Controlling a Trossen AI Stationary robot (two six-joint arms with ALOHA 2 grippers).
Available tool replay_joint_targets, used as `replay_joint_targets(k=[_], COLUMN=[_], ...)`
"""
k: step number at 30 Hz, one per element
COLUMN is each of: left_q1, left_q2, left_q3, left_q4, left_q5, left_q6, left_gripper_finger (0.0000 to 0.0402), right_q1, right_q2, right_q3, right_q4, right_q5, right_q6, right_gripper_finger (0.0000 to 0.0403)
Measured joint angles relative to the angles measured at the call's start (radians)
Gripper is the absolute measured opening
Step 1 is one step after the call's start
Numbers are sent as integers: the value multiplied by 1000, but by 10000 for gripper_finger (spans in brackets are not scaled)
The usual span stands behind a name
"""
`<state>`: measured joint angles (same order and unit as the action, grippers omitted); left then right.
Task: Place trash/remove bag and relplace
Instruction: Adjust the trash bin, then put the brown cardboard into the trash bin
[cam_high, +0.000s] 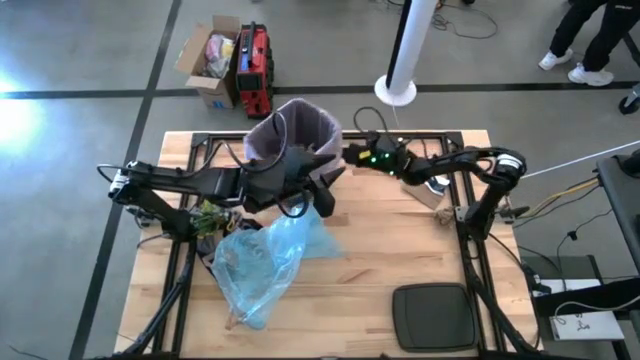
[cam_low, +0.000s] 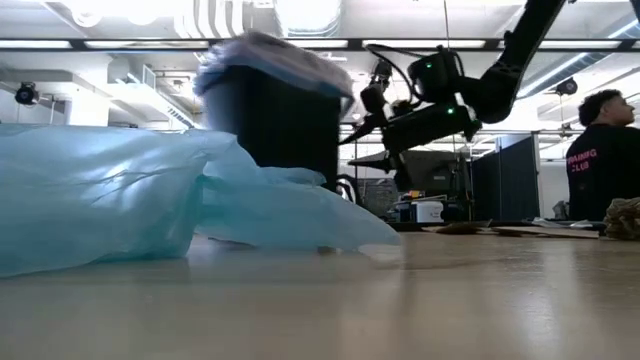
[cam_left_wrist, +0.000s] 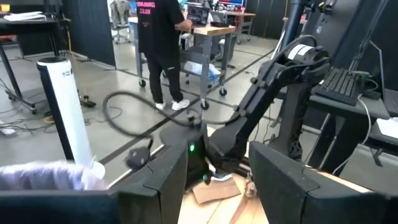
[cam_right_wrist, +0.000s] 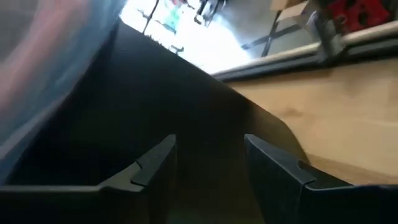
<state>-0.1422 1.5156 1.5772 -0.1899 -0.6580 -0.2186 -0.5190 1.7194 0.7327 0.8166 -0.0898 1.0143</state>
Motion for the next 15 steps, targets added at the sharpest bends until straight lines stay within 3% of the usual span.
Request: replay_joint_targets(k=[4, 7, 12, 15], left_q1=[6, 6, 7, 6], left_q2=[21, 38, 47, 27], left_q3=[-1, -2, -2, -2], left_q4=[33, 41, 28, -68], left_q5=[31, 33, 19, -30], left_q6=[1, -1, -9, -34], left_gripper_finger=[153, 149, 152, 160], right_q1=[18, -9, -98, -151], right_q2=[-2, -58, -254, -382], right_q3=[9, 0, -1, -1], right_q4=[-6, -111, -482, -752], right_q5=[6, 24, 80, 137], right_q6=[-41, -100, -347, -467], right_gripper_finger=[175, 176, 180, 190])
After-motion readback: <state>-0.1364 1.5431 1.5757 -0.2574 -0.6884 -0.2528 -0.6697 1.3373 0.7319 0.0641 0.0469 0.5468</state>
